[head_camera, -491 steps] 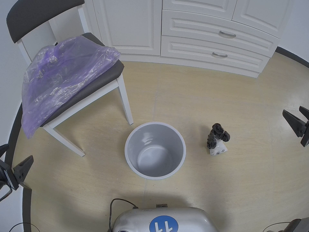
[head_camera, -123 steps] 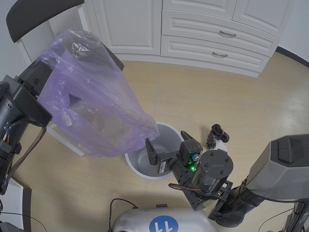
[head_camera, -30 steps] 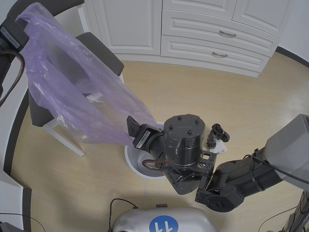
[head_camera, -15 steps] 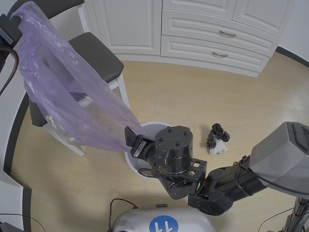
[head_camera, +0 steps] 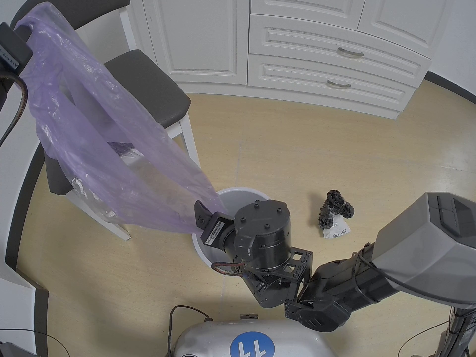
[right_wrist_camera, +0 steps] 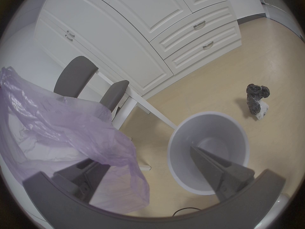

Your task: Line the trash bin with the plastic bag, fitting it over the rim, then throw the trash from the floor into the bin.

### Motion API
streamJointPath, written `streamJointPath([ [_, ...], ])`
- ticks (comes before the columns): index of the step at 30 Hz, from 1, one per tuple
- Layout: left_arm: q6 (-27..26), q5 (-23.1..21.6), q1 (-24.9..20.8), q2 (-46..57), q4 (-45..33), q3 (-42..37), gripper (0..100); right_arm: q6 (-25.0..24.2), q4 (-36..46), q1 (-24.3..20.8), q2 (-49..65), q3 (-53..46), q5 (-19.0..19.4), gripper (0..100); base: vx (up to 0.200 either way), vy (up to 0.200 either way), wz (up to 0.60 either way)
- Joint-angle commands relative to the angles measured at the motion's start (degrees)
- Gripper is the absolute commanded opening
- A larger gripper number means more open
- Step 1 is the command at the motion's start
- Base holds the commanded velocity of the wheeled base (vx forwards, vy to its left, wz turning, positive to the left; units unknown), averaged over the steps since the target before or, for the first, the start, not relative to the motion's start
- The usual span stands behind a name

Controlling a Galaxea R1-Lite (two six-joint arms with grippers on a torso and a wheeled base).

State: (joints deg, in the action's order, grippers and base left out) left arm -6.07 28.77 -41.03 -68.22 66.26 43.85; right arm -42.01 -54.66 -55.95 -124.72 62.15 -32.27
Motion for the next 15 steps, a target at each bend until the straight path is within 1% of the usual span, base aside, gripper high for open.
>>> streamJointPath([
  [1, -0.08, 0.06, -0.19, 0.02, -0.07, -0.43, 0, 0.08, -0.09, -0.12, 0.27, -0.01, 0.01, 0, 0.000, 0.000, 0.00],
  [5, -0.35, 0.06, -0.19, 0.02, -0.69, -1.93, 0, 0.44, -0.18, 0.23, 1.76, -0.36, -0.08, 0, 0.000, 0.000, 0.00],
  [8, -0.26, -0.03, -0.19, 0.63, -3.59, -2.37, 0, 1.40, -0.53, 1.46, 6.33, -1.33, 0.10, 0, 0.000, 0.000, 0.00],
  [9, -0.26, -0.03, -0.19, 0.63, -3.59, -2.37, 0, 1.40, -0.53, 1.46, 6.33, -1.33, 0.10, 0, 0.000, 0.000, 0.00],
  [11, -0.08, -0.21, -0.19, 1.07, -5.44, -2.37, 0, 2.90, -0.53, 1.73, 9.06, -2.47, 0.10, 0, 0.000, 0.000, 0.00],
  [15, -0.08, -0.21, -0.19, 1.16, -6.23, -3.16, 0, 6.33, -0.53, 1.99, 10.99, -4.40, 0.10, 0, 0.000, 0.000, 0.00],
])
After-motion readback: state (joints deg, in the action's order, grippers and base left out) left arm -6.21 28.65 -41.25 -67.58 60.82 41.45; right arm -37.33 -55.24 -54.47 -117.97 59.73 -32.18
